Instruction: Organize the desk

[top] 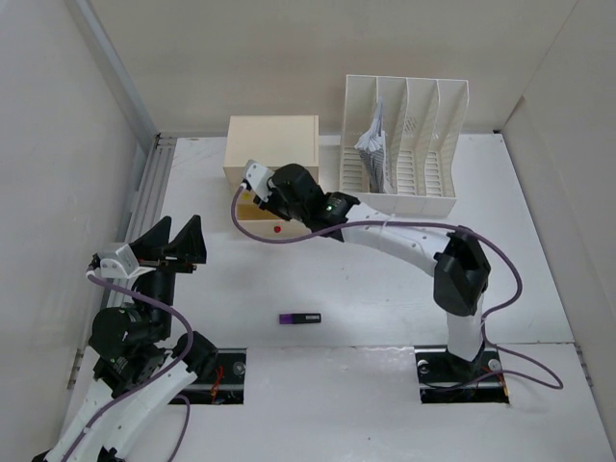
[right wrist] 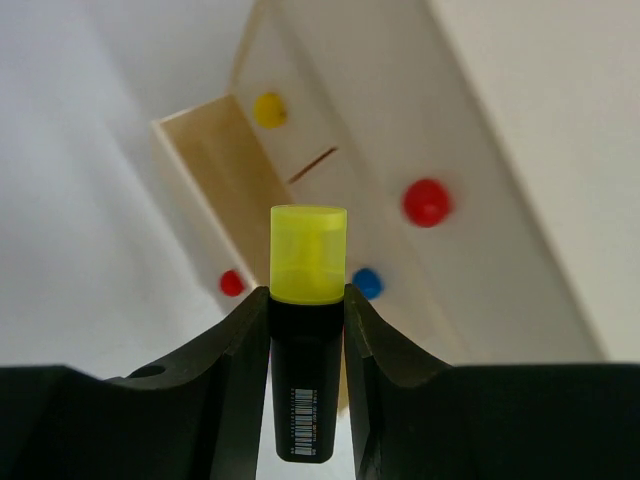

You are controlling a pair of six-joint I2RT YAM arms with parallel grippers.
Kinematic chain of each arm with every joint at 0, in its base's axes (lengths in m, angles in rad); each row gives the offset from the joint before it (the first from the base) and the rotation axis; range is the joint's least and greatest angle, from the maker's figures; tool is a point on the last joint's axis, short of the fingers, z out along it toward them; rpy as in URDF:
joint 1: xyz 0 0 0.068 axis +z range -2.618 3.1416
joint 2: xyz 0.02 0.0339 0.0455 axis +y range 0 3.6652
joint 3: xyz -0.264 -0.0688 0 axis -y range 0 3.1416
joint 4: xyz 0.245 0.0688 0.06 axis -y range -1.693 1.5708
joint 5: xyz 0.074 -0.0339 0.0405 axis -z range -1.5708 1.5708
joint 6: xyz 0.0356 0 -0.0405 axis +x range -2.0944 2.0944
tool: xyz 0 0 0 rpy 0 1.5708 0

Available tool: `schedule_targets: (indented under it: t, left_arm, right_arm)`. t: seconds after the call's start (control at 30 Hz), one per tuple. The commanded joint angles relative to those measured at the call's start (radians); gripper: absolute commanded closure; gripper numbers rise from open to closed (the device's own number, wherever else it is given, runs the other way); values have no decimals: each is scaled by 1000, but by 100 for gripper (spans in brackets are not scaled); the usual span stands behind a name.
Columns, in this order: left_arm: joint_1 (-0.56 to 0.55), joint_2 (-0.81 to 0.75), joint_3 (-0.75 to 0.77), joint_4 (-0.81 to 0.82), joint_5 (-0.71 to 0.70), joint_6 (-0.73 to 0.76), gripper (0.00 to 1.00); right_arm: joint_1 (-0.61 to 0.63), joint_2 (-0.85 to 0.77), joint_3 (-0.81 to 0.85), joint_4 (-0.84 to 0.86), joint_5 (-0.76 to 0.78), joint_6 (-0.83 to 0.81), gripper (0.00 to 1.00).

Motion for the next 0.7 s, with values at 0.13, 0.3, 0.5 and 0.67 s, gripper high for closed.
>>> schedule_targets:
  t: [0.13,0.3,0.5,0.67]
  left_arm:
    - [2,-13,-3,34,-3,13,37]
    - [2,-13,-3,34,-3,13,37]
    - [2,-13,-3,34,-3,13,37]
    - [2,-13,-3,34,-3,13,37]
  right_arm:
    - [-43,79,118,0,-9,-125,96]
    - [-52,109,128,-9,-80,-216,96]
    - [-61,128,155,-43,-173,-326,96]
    - [-70,160,174,-56,-209,-424,96]
